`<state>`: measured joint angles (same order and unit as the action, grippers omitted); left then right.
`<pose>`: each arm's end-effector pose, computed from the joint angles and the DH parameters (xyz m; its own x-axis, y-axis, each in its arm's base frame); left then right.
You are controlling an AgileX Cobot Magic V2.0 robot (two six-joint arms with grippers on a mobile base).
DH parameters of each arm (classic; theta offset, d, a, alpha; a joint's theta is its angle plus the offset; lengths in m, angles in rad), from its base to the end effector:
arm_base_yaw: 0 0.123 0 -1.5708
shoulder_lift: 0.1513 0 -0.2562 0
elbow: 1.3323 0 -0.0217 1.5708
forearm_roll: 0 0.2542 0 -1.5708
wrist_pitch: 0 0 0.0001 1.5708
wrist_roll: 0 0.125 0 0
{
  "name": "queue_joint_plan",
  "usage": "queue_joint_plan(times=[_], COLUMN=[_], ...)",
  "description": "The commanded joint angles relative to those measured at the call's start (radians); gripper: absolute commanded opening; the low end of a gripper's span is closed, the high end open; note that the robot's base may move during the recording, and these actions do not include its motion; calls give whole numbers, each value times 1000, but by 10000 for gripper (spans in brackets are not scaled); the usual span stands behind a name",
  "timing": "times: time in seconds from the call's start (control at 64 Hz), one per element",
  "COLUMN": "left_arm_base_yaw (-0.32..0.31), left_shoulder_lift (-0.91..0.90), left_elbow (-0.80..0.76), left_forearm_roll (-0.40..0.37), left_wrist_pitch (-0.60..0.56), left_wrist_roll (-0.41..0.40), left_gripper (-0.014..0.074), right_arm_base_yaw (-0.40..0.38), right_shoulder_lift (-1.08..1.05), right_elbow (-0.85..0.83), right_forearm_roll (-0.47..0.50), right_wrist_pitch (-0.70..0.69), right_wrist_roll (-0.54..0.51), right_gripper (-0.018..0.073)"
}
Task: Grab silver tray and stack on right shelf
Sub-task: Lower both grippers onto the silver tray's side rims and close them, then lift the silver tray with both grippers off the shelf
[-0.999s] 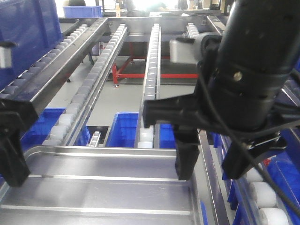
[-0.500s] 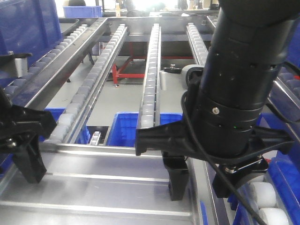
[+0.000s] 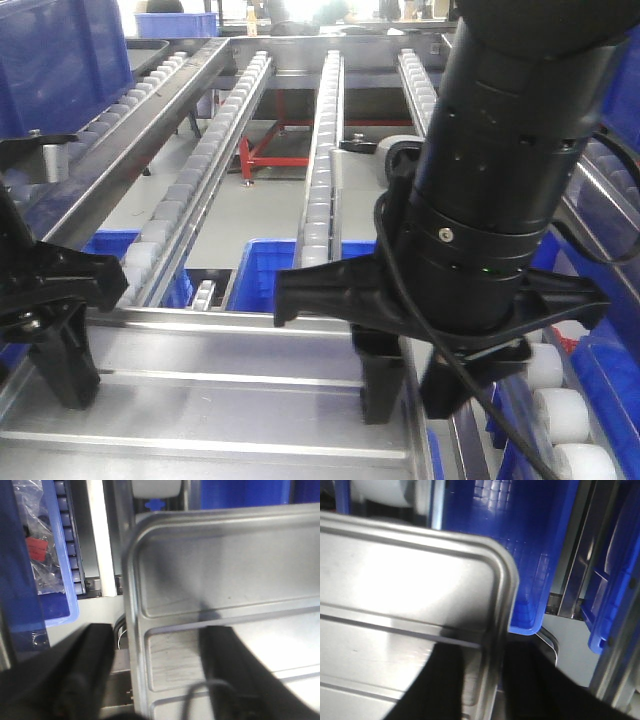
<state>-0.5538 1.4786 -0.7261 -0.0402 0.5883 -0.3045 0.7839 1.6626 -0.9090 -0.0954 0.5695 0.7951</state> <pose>0.2260 -0.1430 0.1202 -0.9386 0.1907 -0.2876 0.2337 0.9644 -0.1235 0.2284 0.2186 0.1137 -0.9590 -0.0319 -0.2815 -0.0855 0.9799 0.1801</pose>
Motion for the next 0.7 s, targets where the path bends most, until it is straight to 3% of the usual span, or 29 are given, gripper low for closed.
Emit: queue_joint_plan(times=[0.0,0.047,0.156,0.375,0.687], left_arm_base_yaw=[-6,-6,-6,-2,-2], left_shoulder_lift=[-23,-23,-23,-23,-84], left_elbow=[-27,-27,-27,-31,-191], left_forearm_roll=[1,2,5,7,8], left_wrist_pitch=[-20,-18,-18,-12,136], left_wrist_roll=[-9,-9,-9,-9,-11], left_gripper=[155,80,-116,-93,-93], right_arm_base_yaw=[-2,-2,-2,-2,-3], right_shoulder_lift=[-28,-28,-28,-38,-143], right_elbow=[-19,-19,-19,-21,-104], right_forearm_roll=[-21,-21,-21,-25,-94], right_wrist_pitch=[-5,-5,0,6,148], right_wrist_roll=[-6,-6,-6,-6,-6], right_gripper=[103,41,57,57,57])
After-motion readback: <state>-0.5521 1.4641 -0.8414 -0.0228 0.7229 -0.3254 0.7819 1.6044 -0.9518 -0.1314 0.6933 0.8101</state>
